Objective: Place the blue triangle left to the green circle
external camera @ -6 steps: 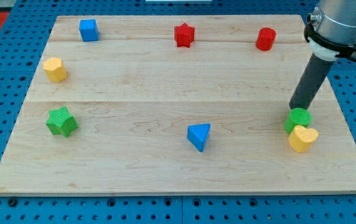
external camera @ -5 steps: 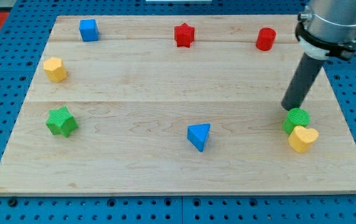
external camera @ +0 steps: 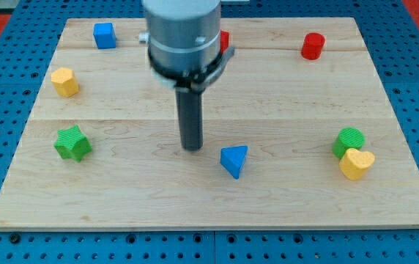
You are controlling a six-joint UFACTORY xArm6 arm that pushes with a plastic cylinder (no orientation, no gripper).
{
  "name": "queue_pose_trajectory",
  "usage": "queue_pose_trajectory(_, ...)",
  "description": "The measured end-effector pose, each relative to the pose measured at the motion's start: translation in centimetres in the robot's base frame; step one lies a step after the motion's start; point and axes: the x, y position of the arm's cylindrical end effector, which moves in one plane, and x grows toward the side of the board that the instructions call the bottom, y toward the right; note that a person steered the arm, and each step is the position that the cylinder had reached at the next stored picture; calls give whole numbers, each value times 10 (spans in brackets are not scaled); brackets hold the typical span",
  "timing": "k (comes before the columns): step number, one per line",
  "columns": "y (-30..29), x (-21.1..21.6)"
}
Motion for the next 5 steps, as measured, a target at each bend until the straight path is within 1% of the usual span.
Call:
queue_pose_trajectory(1, 14, 36)
queue_pose_trajectory(2, 54, 22)
queue_pose_trajectory(3, 63, 16)
queue_pose_trajectory(5, 58, -3)
